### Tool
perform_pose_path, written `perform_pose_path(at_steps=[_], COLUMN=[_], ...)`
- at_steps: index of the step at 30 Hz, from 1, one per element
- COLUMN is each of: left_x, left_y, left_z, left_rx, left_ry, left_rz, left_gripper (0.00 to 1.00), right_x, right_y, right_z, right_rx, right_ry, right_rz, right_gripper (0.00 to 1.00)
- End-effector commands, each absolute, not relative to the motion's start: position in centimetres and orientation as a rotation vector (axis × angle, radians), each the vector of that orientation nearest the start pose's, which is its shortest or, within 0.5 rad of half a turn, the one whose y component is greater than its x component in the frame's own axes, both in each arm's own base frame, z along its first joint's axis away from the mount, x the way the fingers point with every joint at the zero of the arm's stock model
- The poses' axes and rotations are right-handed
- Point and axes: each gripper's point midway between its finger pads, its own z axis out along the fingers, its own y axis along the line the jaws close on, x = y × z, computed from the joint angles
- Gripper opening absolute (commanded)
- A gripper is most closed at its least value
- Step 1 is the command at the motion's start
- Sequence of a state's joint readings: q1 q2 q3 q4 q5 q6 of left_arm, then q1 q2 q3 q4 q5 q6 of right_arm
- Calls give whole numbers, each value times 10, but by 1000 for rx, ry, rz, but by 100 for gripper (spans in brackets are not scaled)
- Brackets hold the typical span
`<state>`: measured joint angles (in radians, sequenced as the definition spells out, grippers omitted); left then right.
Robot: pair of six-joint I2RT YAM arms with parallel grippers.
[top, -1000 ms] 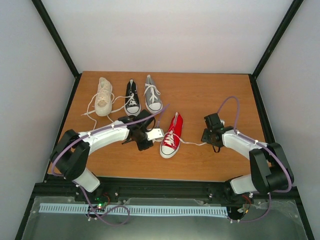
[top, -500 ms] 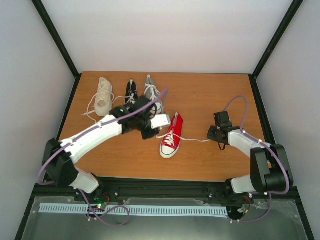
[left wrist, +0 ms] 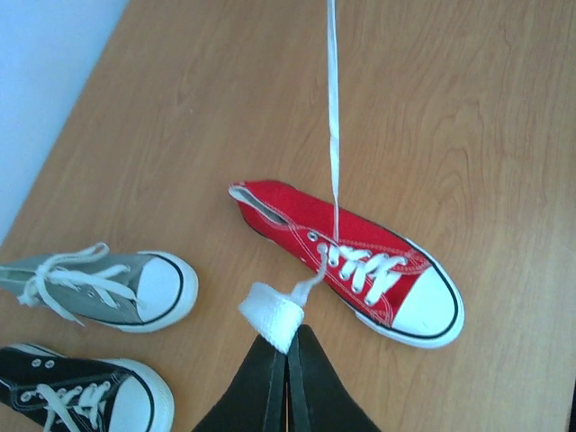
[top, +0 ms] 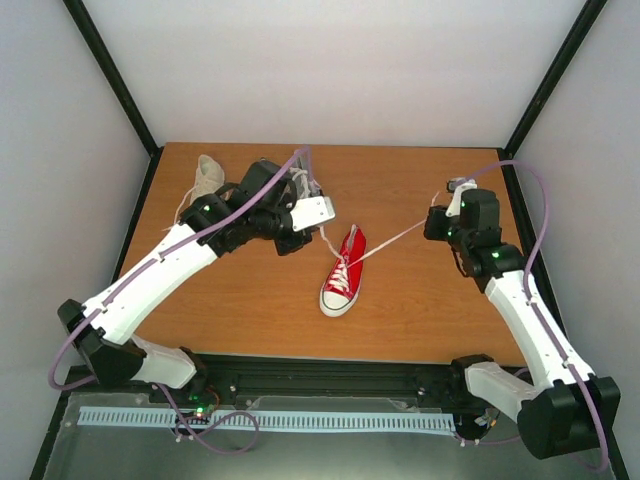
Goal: Tie the shoes
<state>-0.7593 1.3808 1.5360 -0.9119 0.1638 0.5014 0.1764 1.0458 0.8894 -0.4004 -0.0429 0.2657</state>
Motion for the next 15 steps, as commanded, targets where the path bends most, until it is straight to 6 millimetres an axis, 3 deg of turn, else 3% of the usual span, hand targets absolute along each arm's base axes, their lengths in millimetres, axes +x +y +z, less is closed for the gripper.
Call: perform_pose_path(at_steps=[1, 9, 15], left_x=[247, 247, 259], left_y=[-270, -245, -239], left_z=[292, 299, 291], left_rx=[1466, 1415, 1371], left_ry=[1891, 1907, 1919], left_rz=[-290, -184, -132], left_gripper=[1, 1, 1], right_x=[341, 380, 393], right_y=[90, 106, 110], right_z=[262, 315, 311], right_rx=[-87, -98, -80], right_ry=[2081, 2027, 2039], right_rz=[413, 490, 511], right_gripper=[3, 3, 3])
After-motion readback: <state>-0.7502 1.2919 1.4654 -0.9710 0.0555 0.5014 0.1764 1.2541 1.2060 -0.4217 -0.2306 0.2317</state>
